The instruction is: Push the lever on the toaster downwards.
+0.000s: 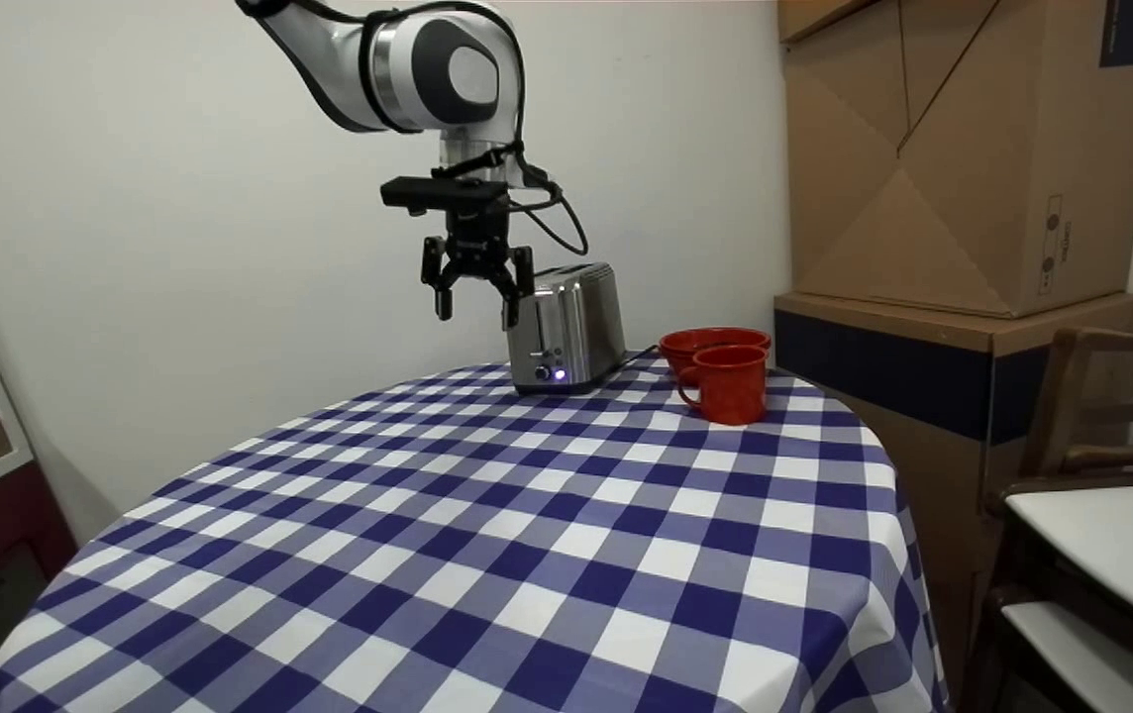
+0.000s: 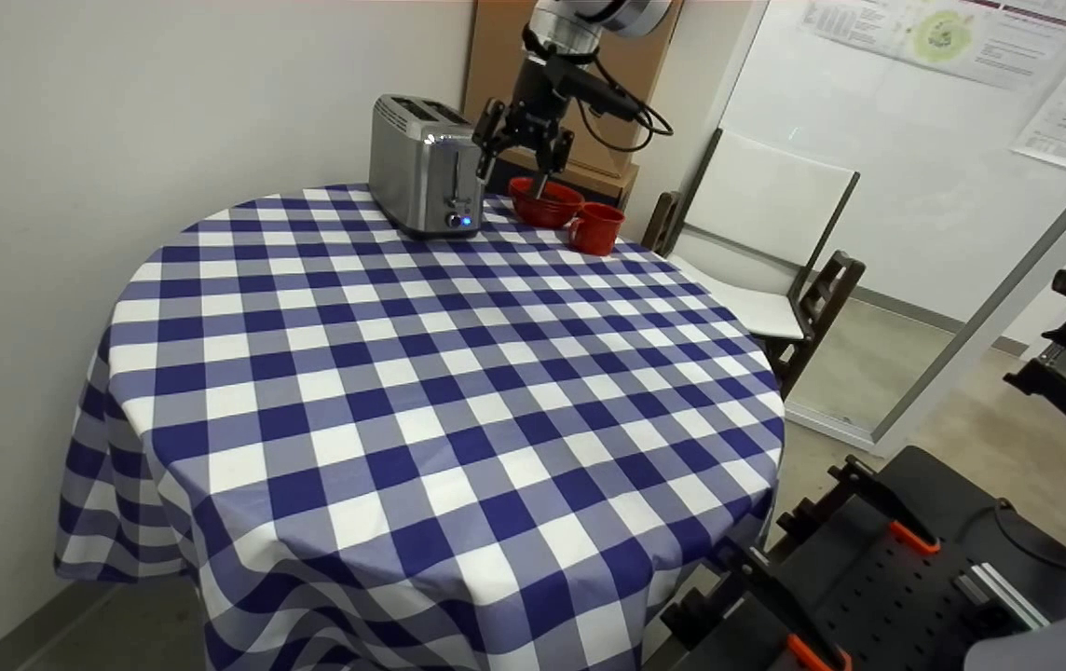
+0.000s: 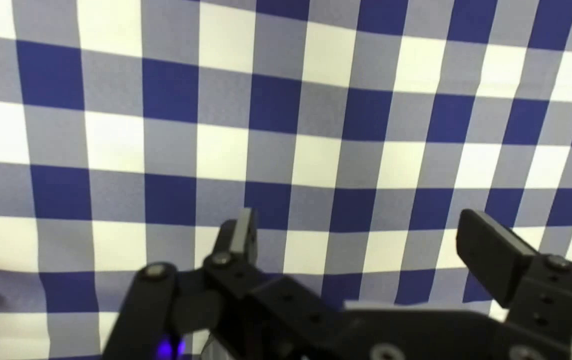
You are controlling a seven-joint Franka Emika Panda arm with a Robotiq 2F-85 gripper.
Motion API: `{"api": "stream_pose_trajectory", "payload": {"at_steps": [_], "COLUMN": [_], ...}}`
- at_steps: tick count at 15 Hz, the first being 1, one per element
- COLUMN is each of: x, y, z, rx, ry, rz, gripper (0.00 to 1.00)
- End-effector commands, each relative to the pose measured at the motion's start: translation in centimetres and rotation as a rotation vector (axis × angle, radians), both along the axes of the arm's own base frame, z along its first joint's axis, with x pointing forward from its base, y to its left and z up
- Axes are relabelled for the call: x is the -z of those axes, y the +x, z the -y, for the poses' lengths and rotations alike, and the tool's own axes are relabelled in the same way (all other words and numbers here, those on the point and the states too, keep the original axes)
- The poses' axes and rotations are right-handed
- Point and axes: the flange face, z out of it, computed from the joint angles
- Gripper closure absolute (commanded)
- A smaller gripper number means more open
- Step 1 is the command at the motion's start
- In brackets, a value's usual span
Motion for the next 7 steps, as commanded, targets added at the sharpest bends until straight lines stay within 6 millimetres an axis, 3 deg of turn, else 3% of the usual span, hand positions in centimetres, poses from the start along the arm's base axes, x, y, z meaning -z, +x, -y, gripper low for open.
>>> {"api": "stream_pose_trajectory", "payload": {"at_steps": [1,2,7], "x": [-2.7,-1.0,-2.5], "y": [-5.0,-1.9,-4.4], "z": [-1.1,-0.6,-1.0], "rx": [-0.008,-0.01,-0.016], "ry": [-0.006,-0.004,-0.01], "rz": [-0.046,-0.025,-0.047], "gripper": [0.0,0.0,0.0]}}
